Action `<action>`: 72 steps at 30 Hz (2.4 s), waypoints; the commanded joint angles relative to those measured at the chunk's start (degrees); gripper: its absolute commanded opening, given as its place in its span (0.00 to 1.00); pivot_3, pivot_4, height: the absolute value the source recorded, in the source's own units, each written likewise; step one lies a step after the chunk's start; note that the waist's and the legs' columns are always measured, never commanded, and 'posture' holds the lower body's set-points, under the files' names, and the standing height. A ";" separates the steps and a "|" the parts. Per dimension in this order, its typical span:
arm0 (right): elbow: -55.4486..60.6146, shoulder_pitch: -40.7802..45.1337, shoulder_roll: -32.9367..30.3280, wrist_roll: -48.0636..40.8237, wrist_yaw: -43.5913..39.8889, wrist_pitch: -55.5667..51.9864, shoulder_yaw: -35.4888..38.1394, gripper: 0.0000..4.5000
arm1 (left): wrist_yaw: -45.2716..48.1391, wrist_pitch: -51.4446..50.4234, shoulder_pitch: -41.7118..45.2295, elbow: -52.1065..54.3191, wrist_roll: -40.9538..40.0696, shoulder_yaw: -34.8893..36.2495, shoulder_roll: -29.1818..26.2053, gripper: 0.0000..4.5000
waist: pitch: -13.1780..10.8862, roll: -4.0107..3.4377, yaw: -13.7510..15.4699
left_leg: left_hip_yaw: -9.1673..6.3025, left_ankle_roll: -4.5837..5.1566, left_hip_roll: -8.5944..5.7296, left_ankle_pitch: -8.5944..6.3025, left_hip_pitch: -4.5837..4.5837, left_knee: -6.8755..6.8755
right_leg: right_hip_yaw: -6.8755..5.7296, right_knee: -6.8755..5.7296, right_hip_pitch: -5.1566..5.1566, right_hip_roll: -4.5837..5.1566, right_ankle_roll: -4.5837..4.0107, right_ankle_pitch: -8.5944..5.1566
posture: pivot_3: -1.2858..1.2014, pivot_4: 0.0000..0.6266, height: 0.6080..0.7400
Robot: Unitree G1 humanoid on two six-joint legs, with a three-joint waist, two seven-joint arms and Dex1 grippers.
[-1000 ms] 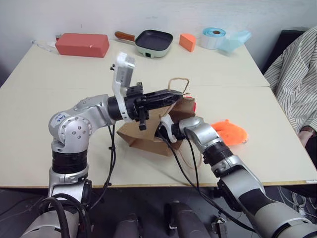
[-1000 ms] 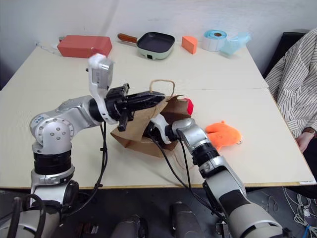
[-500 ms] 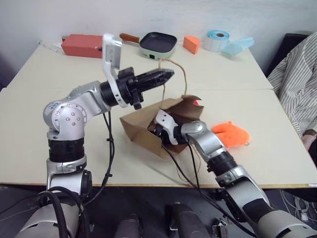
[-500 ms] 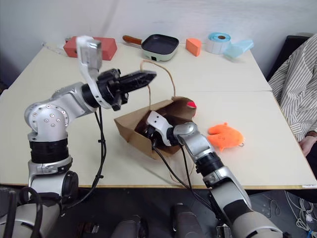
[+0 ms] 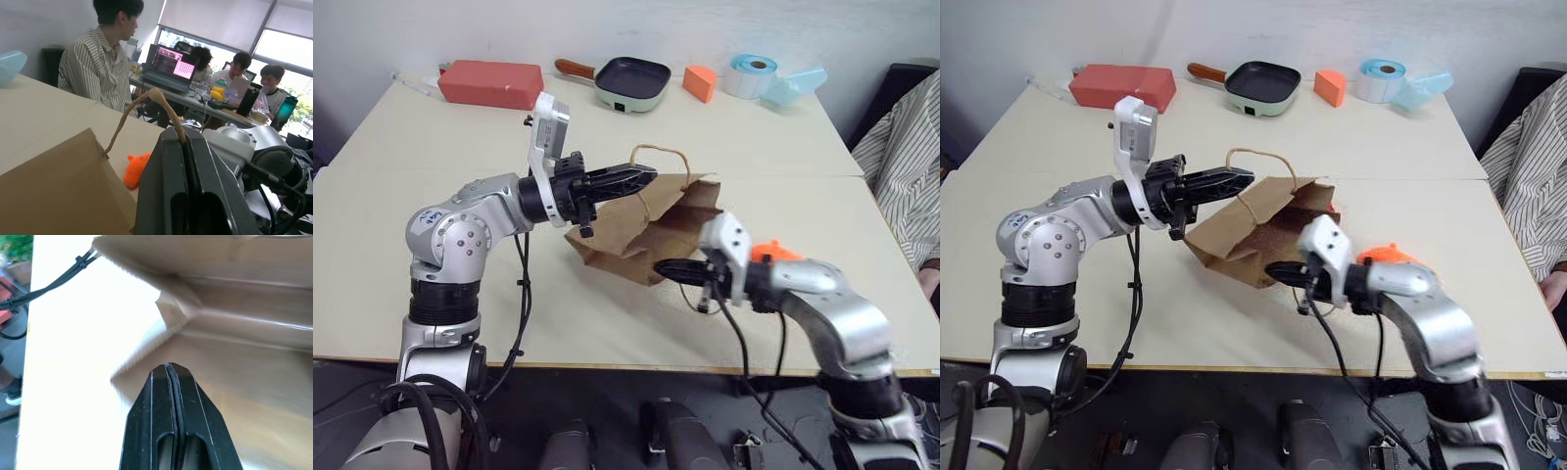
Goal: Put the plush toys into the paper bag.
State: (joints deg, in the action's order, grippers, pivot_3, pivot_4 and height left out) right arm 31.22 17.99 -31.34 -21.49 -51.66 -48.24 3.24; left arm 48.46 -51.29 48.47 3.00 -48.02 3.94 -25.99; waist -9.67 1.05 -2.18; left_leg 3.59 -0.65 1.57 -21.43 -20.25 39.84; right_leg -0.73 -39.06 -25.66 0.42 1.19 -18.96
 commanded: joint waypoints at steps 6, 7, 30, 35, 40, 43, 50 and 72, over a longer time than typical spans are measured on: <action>2.15 -17.67 -19.38 5.55 -1.66 9.61 21.03 0.27 | 3.92 -0.53 -0.07 1.78 -0.51 -0.22 -2.97 0.00 | -0.01 0.01 0.61 | 0.04 0.07 -0.04 -0.04 0.07 -0.08 | 0.05 0.12 0.10 -0.01 0.00 0.00 | 0.52 0.24 1.00; 0.71 -18.99 -20.94 7.27 -1.52 12.44 21.08 0.35 | 4.03 -0.54 -0.13 1.71 -0.42 -0.20 -3.08 0.00 | -0.01 0.02 0.58 | 0.04 0.07 -0.04 -0.03 0.10 -0.11 | 0.05 0.13 0.12 -0.04 0.00 0.00 | 0.52 0.24 1.00; -16.92 -15.99 -22.20 14.32 1.84 32.81 10.95 0.51 | 3.23 -0.01 -0.82 2.23 1.29 0.49 -3.49 0.00 | -0.03 0.01 0.66 | 0.16 0.07 -0.01 -0.02 0.12 -0.01 | 0.17 0.07 0.13 -0.09 0.00 0.00 | 0.52 0.24 1.00; -4.01 -15.53 -21.11 -5.93 -3.32 21.06 19.25 0.18 | 3.43 0.11 -0.80 2.03 1.30 0.34 -3.88 0.00 | -0.05 -0.02 0.53 | 0.15 0.05 0.02 -0.02 0.16 0.01 | 0.16 -0.01 0.13 -0.11 0.00 0.00 | 0.52 0.24 1.00; 3.18 -8.30 -22.11 -8.33 -1.93 16.83 10.89 0.06 | 3.44 0.40 0.02 1.45 1.56 -0.13 -3.31 0.00 | -0.04 -0.02 0.54 | 0.14 0.06 0.01 -0.02 0.15 0.06 | 0.15 -0.01 0.14 -0.10 0.00 0.00 | 0.52 0.24 1.00; 1.28 -1.07 -20.02 -1.16 0.08 18.30 -0.48 0.06 | 3.10 0.07 0.74 1.52 1.06 0.11 -2.80 0.00 | -0.05 -0.02 0.48 | 0.13 0.06 0.02 -0.02 0.16 0.08 | 0.16 -0.02 0.14 -0.10 0.00 0.00 | 0.52 0.24 1.00; -10.86 14.68 -10.73 14.68 2.51 22.48 -20.95 0.06 | 1.58 -1.93 0.46 4.04 -1.10 1.43 -2.38 0.00 | -0.04 -0.02 0.38 | 0.12 0.06 0.02 -0.02 0.07 0.15 | 0.13 -0.03 0.05 -0.08 0.00 0.00 | 0.52 0.24 1.00; -59.52 35.67 21.06 31.20 8.74 50.03 -32.47 0.06 | -10.16 -8.63 -6.08 11.00 -9.93 12.85 -6.94 0.00 | -0.03 -0.01 -1.51 | 0.06 0.05 0.04 -0.01 0.03 0.21 | 0.06 -0.44 -0.04 -0.03 -0.01 -0.01 | 0.52 0.24 1.00</action>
State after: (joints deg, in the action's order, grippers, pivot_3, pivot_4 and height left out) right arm -26.18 51.72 -9.98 6.87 -45.92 -2.94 -29.37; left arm 38.88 -60.01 41.71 12.60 -56.17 15.31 -32.38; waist -9.71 1.04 -3.69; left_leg 3.65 -0.60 1.61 -21.44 -20.21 40.07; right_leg -0.68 -39.50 -25.68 0.40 1.18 -18.96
